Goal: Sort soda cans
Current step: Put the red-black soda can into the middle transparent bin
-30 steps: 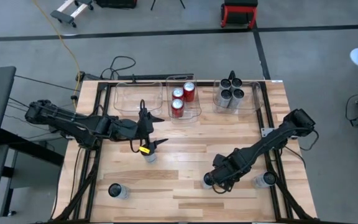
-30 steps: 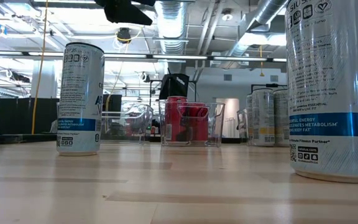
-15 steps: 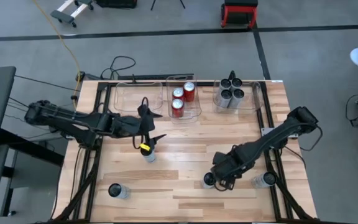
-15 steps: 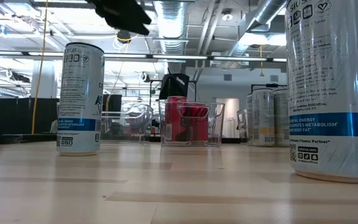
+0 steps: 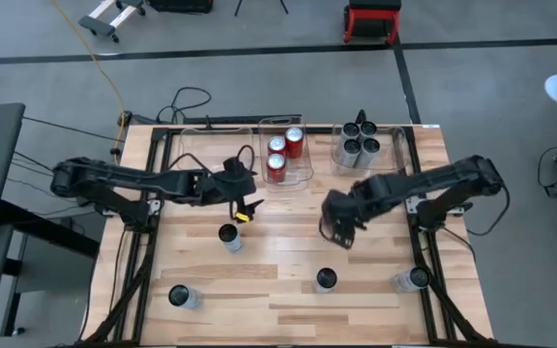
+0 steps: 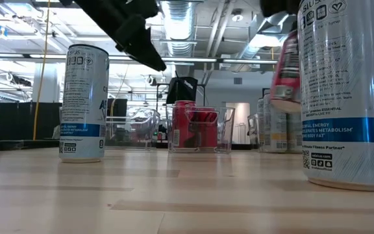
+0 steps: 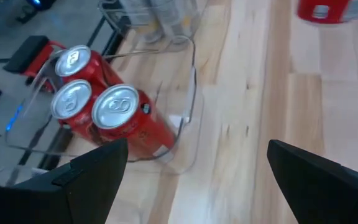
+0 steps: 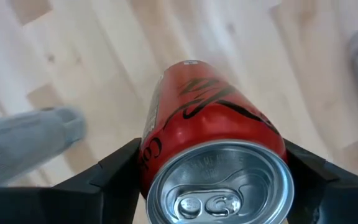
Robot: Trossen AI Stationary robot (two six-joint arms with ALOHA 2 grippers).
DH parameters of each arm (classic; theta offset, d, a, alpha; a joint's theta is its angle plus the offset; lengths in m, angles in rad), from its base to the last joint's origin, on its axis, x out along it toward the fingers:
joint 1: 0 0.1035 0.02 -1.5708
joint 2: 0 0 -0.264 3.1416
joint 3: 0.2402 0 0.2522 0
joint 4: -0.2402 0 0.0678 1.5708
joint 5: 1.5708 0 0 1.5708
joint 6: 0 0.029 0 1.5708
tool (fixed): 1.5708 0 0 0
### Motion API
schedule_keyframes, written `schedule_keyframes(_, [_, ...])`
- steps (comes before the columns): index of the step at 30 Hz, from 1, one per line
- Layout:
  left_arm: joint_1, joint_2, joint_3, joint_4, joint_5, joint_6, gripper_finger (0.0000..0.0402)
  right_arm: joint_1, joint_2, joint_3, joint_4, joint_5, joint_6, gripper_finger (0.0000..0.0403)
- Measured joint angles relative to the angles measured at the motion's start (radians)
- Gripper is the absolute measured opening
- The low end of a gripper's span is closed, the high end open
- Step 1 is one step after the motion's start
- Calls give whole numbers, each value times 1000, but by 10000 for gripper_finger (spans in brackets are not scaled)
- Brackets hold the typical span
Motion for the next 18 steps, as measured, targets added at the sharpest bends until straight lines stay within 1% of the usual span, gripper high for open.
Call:
schedule_keyframes(4, [7, 11, 0, 52, 7, 37, 383, -116, 10, 40, 18, 0, -131, 297])
schedule_keyframes(8, [-2, 13, 0, 79, 13, 84, 383, -227, 10, 97, 68, 1, -271, 297])
schedule_keyframes(12, [-1, 13, 0, 82, 13, 96, 383, -333, 8, 154, 111, 1, -380, 296])
schedule_keyframes(15, [6, 13, 0, 91, 13, 113, 383, -417, 9, 161, 186, 0, -448, 296])
schedule_keyframes(18, [19, 13, 0, 86, 13, 112, 383, -495, 39, 161, 230, -6, -494, 295])
